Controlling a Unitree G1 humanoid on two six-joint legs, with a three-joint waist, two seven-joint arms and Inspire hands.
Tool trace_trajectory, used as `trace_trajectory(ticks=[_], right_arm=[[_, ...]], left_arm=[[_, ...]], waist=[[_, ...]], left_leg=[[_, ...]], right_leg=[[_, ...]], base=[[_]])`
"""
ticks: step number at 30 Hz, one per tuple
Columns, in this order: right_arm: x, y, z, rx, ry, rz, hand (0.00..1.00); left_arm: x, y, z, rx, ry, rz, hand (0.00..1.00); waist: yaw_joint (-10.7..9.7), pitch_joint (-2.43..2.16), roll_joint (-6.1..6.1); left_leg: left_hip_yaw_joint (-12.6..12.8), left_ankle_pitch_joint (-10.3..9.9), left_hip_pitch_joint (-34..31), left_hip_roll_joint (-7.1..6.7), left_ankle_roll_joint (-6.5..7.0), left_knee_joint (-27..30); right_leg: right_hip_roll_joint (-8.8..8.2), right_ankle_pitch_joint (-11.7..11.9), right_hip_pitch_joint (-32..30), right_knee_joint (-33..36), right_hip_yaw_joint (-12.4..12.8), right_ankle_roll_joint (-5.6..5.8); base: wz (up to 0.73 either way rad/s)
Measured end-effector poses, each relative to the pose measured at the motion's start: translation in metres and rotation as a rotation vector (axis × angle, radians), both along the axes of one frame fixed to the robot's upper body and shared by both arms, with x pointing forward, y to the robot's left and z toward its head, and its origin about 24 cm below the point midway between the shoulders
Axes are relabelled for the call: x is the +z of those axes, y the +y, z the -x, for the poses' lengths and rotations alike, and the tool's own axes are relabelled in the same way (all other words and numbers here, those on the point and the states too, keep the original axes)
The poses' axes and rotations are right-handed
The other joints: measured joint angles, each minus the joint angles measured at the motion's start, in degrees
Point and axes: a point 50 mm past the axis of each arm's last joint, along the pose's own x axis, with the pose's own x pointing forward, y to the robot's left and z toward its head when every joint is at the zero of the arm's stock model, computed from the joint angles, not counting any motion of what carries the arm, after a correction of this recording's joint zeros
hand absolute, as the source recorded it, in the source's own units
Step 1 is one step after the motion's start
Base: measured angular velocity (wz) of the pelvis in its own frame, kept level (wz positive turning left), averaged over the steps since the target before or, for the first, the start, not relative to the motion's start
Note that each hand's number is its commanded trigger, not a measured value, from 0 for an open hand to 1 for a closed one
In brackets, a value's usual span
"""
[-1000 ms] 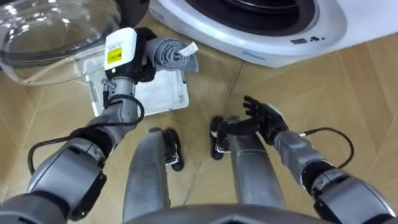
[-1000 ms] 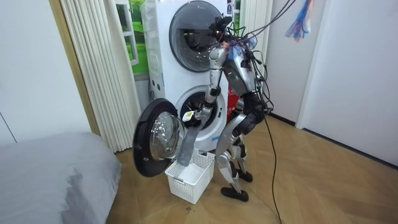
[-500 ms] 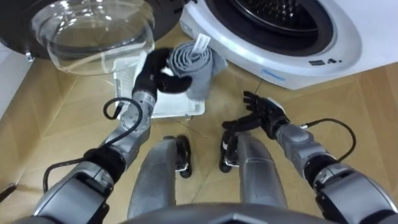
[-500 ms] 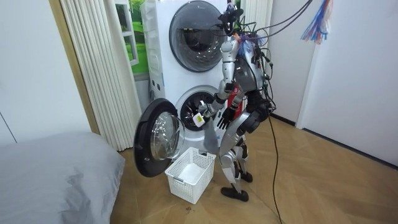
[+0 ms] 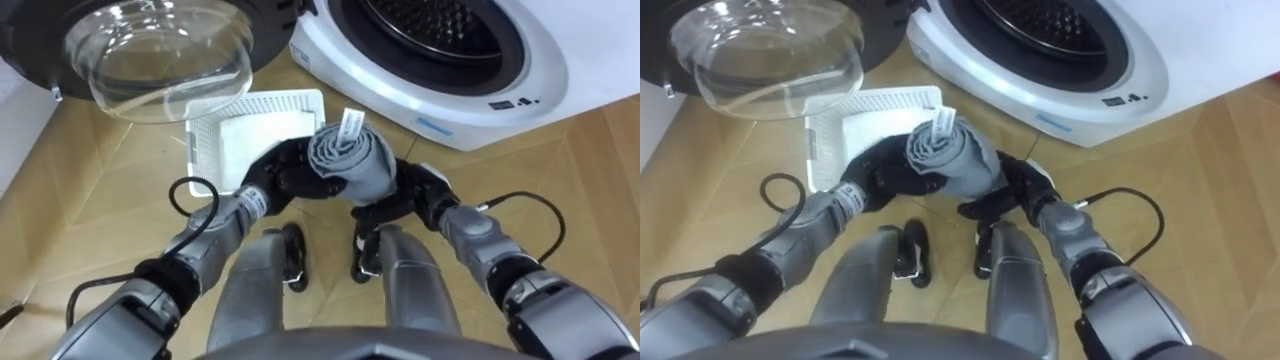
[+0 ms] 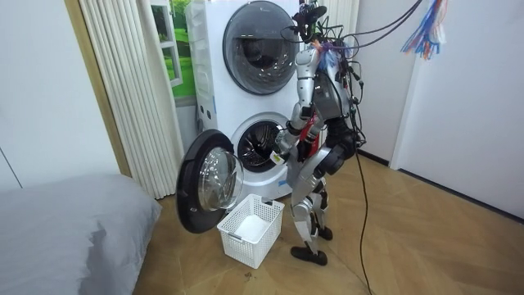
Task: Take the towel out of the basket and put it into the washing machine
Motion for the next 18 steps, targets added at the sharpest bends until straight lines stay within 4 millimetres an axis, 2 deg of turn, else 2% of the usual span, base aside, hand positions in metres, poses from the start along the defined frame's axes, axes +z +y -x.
trace_trajectory(ticks=[2, 3, 4, 7, 9, 18], right_arm=[[0.0, -0.001, 0.001, -0.002, 0.002, 0.0, 0.0], [0.0, 0.0, 0.001, -0.002, 0.001, -0.001, 0.61], [0.0, 0.0, 0.0, -0.002, 0.0, -0.001, 1.0], [0.002, 0.0, -0.002, -0.008, -0.011, -0.004, 1.0], [0.003, 0.0, -0.004, -0.008, -0.016, -0.005, 1.0], [0.0, -0.003, -0.001, -0.041, 0.003, -0.009, 1.0]], left_arm=[[0.003, -0.004, 0.0, -0.017, -0.006, 0.027, 1.0], [0.005, -0.006, 0.0, -0.023, -0.006, 0.049, 1.0], [0.006, -0.007, 0.0, -0.022, -0.005, 0.061, 1.0], [0.013, -0.01, -0.004, -0.003, -0.005, 0.136, 1.0], [0.017, -0.013, -0.005, 0.002, -0.007, 0.176, 1.0], [0.022, -0.026, -0.007, -0.001, -0.002, 0.261, 1.0]], waist=[[-0.1, -0.01, 0.02], [0.0, -0.05, 0.07], [0.1, -0.07, 0.09], [0.3, -0.38, 0.56], [0.3, -0.74, 1.09], [0.2, -0.75, 1.16]], left_leg=[[0.0, 0.0, 0.1, 0.0, -0.03, -0.1], [-0.1, 0.0, 0.3, 0.03, -0.05, -0.1], [-0.1, 0.0, 0.3, 0.06, -0.07, -0.1], [-0.1, 0.2, 0.4, 0.32, -0.22, -0.4], [-0.1, 0.2, 0.4, 0.35, -0.22, -0.5], [-0.1, 0.3, 1.1, 0.66, -0.37, -1.3]], right_leg=[[0.04, 0.0, 0.1, 0.0, 0.1, -0.01], [0.13, 0.0, 0.3, -0.2, 0.1, -0.03], [0.19, 0.0, 0.4, -0.2, 0.1, -0.03], [0.71, 0.5, 0.6, -1.1, 0.3, -0.04], [0.76, 0.6, 0.6, -1.1, 0.4, -0.05], [1.12, 1.0, 1.5, -2.5, 0.2, -0.16]], base=[[0.0], [0.0], [0.0], [-0.04], [0.0], [0.0]])
